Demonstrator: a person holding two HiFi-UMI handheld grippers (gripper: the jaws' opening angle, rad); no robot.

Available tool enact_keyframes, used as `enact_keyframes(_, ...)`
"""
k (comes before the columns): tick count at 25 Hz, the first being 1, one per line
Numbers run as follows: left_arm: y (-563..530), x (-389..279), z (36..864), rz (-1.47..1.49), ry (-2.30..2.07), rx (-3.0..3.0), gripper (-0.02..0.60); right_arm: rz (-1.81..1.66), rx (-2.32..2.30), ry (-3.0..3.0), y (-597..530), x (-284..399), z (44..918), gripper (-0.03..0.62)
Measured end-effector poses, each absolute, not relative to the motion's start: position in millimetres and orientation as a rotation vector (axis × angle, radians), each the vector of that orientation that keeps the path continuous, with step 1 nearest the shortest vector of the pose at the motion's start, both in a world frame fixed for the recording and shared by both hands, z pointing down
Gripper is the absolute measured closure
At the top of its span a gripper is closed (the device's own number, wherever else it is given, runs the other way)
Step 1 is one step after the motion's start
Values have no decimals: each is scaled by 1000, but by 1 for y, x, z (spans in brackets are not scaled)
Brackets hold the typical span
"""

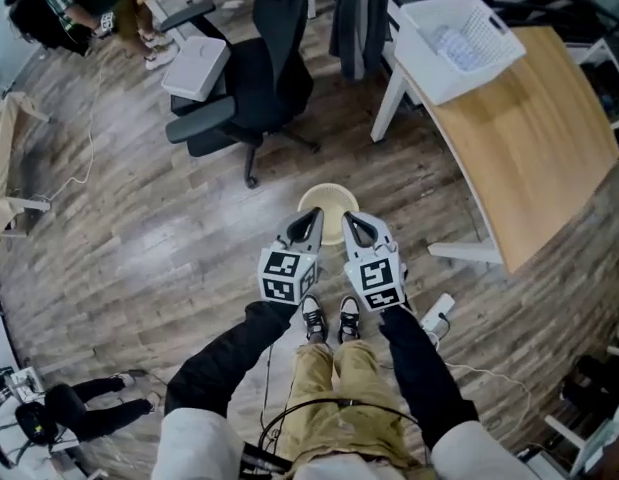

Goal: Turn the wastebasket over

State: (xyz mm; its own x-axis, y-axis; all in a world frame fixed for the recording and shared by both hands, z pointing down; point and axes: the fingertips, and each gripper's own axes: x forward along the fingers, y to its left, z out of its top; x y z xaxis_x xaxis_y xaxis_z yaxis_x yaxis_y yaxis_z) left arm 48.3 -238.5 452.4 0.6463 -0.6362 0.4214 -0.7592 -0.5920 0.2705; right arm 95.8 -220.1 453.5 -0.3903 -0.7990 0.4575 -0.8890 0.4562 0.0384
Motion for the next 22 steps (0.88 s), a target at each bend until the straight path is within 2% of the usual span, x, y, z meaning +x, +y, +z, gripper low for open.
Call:
enact_keyframes(8,-180,60,346,319,-1024,2531,580,201,1480,-2400,-169,94,346,572)
enact_keyframes(14,-126,66,296,375,-966,2647,580,149,1513,-2438,-128,108,289,572)
enact_keyframes(22,-108,59,232,237,-1107,2661,580,9,1538,-2515,-104,119,213,572)
